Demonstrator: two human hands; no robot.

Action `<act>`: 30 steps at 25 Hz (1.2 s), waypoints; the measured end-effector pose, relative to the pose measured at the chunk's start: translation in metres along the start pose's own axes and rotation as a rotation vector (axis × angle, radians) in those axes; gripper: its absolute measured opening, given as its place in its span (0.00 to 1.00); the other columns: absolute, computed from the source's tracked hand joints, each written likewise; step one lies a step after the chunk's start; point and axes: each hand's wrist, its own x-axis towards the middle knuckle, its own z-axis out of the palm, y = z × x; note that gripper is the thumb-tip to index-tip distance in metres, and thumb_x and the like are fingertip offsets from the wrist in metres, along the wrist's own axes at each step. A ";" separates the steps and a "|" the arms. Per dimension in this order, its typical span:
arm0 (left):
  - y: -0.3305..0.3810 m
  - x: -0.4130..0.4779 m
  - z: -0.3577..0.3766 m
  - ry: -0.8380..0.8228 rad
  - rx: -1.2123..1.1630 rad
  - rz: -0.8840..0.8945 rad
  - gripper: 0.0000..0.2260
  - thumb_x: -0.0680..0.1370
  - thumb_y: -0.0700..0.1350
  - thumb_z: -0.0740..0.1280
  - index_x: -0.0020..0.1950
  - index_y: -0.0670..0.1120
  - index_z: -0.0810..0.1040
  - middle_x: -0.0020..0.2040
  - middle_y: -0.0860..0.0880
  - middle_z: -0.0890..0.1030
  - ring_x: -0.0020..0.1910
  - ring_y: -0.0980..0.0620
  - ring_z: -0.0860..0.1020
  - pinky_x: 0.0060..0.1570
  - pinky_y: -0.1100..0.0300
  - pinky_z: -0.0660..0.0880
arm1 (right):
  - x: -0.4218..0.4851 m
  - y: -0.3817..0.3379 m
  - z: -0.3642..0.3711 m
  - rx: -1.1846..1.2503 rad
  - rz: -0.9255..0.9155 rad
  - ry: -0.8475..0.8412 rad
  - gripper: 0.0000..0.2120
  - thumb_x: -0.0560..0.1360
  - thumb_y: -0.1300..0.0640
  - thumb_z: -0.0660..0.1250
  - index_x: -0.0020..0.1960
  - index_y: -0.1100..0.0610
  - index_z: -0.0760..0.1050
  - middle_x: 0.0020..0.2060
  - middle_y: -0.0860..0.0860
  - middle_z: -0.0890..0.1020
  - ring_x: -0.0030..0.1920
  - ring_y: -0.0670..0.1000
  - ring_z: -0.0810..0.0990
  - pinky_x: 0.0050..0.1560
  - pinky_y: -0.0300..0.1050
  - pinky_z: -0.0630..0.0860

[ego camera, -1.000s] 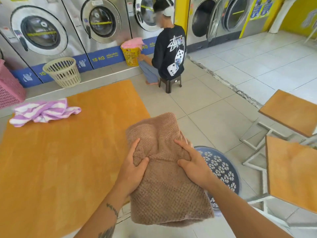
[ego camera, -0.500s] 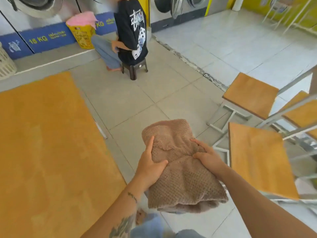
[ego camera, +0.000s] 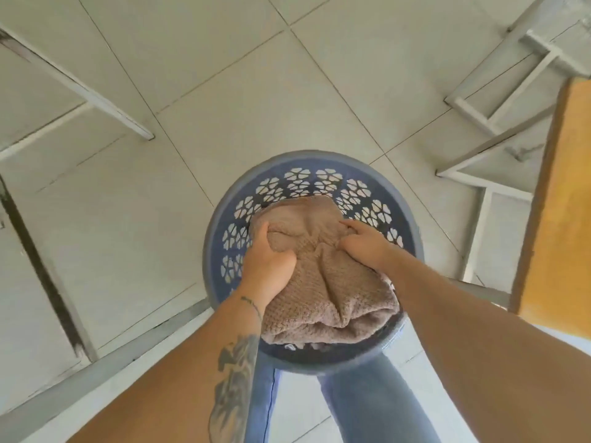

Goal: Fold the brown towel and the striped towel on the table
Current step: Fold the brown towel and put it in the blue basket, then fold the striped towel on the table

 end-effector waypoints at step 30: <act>0.049 -0.358 -0.303 0.315 -0.369 0.485 0.14 0.80 0.38 0.61 0.56 0.56 0.78 0.47 0.51 0.83 0.51 0.48 0.82 0.56 0.50 0.77 | -0.406 -0.257 -0.013 -0.318 -0.845 0.068 0.16 0.78 0.55 0.66 0.64 0.43 0.73 0.55 0.48 0.77 0.50 0.46 0.79 0.40 0.36 0.72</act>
